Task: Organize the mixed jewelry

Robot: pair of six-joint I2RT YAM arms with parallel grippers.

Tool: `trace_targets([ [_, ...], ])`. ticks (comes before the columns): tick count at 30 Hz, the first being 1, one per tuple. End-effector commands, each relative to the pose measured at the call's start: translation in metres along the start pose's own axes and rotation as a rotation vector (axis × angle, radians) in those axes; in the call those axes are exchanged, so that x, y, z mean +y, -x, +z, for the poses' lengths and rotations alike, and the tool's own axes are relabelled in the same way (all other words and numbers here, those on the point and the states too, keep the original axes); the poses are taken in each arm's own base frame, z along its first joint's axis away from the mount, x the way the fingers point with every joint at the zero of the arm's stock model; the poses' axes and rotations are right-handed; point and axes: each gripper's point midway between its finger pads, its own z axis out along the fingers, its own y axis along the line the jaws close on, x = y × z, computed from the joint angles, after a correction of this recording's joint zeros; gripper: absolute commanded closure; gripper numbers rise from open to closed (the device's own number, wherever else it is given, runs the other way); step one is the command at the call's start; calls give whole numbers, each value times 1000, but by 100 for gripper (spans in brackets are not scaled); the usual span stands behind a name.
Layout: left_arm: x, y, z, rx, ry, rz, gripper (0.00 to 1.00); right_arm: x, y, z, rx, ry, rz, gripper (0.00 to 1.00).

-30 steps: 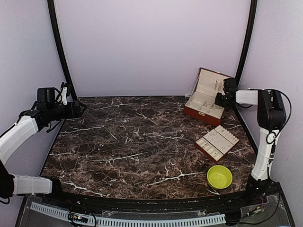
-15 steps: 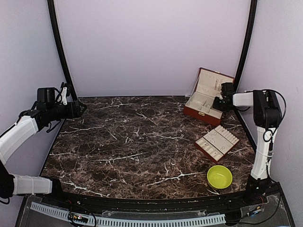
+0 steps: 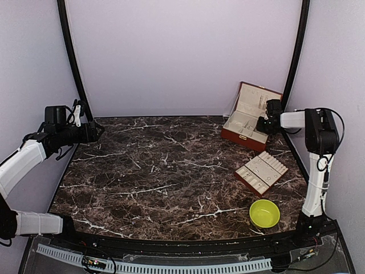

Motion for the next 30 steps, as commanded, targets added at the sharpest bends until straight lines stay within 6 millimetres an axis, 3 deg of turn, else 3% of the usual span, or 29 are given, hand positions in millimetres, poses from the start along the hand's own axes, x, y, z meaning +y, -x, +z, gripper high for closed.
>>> trace_targets([
  [1, 2, -3, -3, 3, 4, 13, 16, -3, 5, 3, -16, -15, 3, 86],
  [9, 1, -2, -4, 0, 1, 13, 16, -7, 13, -5, -46, -35, -2, 76],
  [21, 4, -3, -5, -1, 20, 12, 16, -12, 26, -24, -116, -67, -29, 67],
  [30, 5, -3, -5, -2, 26, 13, 16, -14, 33, -34, -152, -74, -29, 49],
])
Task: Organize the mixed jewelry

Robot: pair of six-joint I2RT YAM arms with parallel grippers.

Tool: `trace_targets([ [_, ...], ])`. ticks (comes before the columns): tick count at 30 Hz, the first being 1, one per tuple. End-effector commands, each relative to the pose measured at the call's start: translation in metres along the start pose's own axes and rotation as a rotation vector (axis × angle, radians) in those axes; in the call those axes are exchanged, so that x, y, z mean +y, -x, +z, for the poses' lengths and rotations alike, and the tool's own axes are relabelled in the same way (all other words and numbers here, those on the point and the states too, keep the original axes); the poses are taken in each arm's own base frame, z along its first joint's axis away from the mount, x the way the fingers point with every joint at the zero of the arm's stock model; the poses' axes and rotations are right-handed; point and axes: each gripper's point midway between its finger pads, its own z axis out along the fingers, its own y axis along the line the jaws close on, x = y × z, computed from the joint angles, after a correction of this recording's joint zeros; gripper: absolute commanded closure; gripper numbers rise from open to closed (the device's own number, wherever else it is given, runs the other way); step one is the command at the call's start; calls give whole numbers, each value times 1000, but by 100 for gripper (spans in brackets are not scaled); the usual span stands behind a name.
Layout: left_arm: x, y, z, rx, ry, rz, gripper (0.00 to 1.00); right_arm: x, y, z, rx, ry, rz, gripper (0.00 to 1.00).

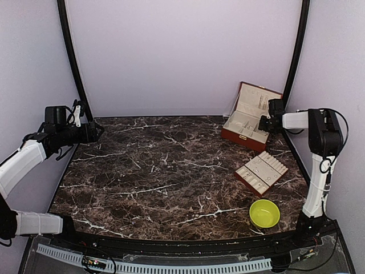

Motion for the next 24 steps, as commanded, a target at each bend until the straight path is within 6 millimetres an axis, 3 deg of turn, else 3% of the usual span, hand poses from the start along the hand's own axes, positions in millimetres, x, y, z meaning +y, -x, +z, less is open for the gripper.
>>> trace_targets([
  [1, 3, -2, -5, -3, 15, 14, 16, -3, 25, -17, -86, -6, 8, 47],
  [12, 4, -2, -6, -4, 20, 18, 16, -6, 35, -33, -131, -15, 8, 23],
  [24, 5, 0, -8, -17, 34, 23, 16, -19, 44, -59, -217, -58, 30, 15],
])
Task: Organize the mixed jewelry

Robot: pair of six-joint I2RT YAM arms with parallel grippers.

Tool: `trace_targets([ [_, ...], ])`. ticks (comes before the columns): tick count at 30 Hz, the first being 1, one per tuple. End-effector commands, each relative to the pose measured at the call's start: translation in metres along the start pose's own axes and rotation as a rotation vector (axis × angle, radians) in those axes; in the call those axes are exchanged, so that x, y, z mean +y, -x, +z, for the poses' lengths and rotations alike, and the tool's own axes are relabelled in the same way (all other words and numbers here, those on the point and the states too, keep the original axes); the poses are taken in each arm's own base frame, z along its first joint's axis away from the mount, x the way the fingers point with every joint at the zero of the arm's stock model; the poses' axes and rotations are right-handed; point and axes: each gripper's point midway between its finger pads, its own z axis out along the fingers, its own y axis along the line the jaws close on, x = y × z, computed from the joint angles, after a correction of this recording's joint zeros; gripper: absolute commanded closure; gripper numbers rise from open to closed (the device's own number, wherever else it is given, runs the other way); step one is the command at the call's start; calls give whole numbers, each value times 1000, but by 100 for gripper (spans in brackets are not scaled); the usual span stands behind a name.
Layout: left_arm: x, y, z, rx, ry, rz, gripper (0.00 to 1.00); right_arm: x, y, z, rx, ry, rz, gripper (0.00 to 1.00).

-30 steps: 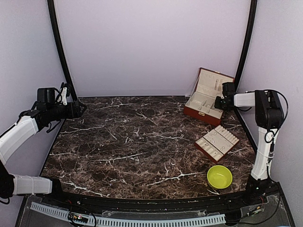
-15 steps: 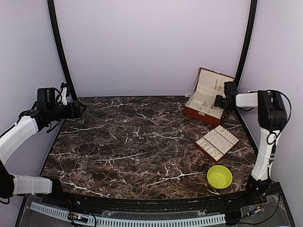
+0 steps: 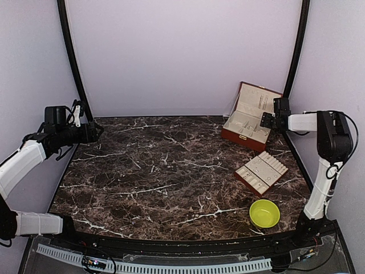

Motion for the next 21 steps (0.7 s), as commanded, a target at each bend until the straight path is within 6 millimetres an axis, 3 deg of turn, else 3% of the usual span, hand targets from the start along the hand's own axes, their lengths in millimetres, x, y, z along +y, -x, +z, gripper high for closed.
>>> trace_targets([
  [1, 3, 0, -8, -14, 18, 14, 16, -6, 27, -18, -111, -12, 29, 15],
  [14, 5, 3, -12, -35, 39, 26, 16, -7, 32, -50, -184, 34, 40, 7],
  [21, 8, 3, -13, -38, 54, 30, 13, -11, 36, -79, -238, 58, 27, 7],
])
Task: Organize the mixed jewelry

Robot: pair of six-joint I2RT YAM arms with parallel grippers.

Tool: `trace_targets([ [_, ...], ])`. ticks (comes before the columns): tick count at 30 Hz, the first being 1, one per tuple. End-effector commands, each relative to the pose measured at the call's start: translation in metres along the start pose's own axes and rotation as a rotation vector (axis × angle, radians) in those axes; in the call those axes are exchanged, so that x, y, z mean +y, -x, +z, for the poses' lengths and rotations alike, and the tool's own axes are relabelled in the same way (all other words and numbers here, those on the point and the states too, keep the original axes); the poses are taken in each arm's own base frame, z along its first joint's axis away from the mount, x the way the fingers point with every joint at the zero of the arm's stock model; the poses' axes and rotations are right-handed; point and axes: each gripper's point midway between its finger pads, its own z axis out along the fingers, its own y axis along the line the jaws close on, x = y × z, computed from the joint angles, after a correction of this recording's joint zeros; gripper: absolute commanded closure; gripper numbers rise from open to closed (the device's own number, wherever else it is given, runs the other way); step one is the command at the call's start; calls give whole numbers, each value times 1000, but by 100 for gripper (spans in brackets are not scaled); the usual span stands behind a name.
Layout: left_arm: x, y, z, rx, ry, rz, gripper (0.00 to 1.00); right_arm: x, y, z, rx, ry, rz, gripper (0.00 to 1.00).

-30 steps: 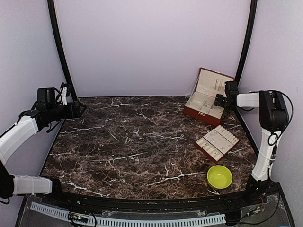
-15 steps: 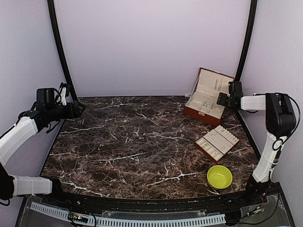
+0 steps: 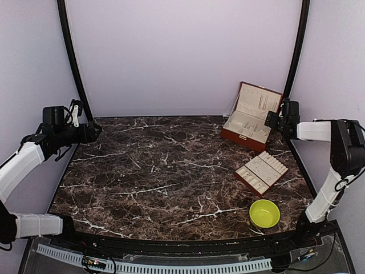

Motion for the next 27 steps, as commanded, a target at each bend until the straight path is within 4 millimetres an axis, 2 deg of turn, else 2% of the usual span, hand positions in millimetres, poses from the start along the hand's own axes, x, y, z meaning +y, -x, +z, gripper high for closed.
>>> trace_targets([
  [1, 4, 0, -5, -13, 20, 16, 13, 1, 26, -24, -101, 34, -4, 6],
  [12, 6, 1, -6, -31, 34, 27, 12, 4, 32, -72, -158, 135, 60, 6],
  [22, 11, -2, -3, -22, 56, 35, 12, 52, 15, -121, -91, 485, 37, 8],
  [27, 8, -7, 3, 0, 31, 29, 13, 80, -3, -141, -34, 661, 52, 9],
])
